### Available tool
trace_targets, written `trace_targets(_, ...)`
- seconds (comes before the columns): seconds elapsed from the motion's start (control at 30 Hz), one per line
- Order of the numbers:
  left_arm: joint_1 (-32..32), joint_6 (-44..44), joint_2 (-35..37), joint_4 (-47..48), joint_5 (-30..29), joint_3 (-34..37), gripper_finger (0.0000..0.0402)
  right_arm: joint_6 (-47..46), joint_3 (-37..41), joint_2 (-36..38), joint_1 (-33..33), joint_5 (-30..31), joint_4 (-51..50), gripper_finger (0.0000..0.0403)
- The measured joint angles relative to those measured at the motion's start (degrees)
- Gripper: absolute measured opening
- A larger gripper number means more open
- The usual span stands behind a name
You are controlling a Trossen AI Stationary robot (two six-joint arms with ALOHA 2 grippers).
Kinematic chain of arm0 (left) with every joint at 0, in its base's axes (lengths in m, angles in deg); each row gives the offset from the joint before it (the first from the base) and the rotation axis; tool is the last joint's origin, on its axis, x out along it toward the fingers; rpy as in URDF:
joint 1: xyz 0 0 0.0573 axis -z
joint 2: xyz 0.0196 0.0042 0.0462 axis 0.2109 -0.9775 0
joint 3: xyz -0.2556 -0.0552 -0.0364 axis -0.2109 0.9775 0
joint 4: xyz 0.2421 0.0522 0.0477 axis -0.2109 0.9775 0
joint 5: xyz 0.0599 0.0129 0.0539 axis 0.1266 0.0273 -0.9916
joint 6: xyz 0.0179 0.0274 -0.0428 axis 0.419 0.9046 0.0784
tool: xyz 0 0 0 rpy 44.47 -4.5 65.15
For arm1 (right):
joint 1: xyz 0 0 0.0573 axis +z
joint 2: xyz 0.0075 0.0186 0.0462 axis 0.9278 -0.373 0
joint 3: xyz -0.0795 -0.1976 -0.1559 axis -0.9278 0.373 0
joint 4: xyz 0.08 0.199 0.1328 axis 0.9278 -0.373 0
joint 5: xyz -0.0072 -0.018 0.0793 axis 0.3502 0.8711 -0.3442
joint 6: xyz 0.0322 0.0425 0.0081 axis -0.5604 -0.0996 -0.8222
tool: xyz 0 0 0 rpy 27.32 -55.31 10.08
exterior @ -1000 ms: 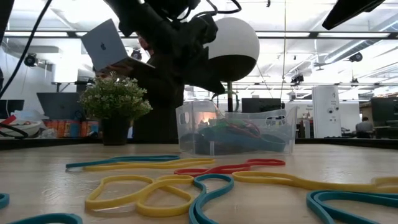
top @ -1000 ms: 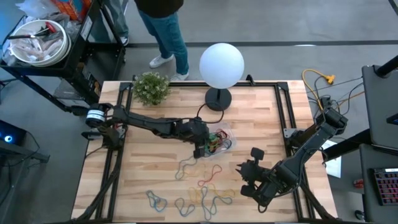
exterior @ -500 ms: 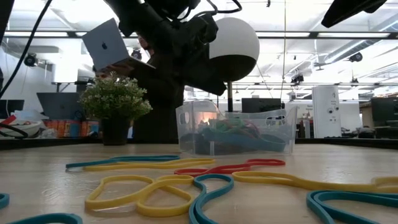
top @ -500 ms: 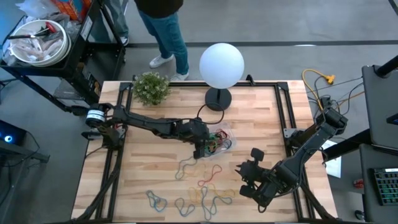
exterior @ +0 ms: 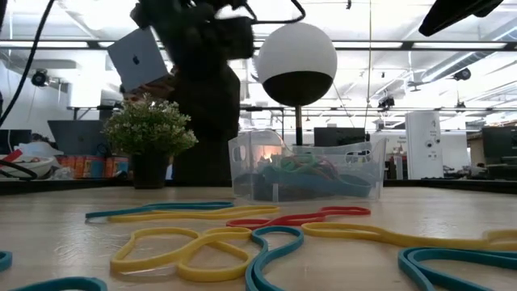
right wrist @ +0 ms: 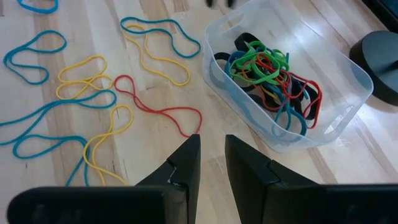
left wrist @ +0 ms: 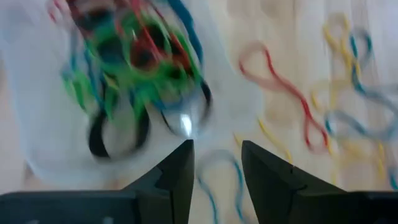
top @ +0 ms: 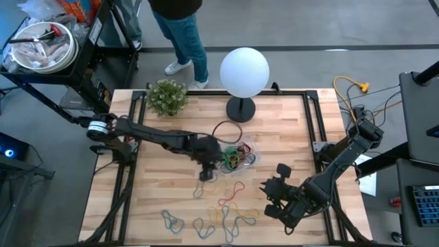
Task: Pick and place rubber bands into bin
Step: Put the blue rubber band into the transparent bin
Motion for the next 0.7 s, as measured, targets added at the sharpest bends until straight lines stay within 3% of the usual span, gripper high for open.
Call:
trace_targets(0.27, 6.08, -3.57, 5.52, 9.25, -0.09, 1.16, 0.0118, 0.32, 0.44, 0.0, 0.0, 0.04, 0.02, 0.0068)
trace_targets(0.7, 24.32, -18.82, 10.17, 11.36, -0.38, 2.86, 0.0118, 0.36, 1.47, 0.0, 0.02, 0.07, -0.16, 0.0068)
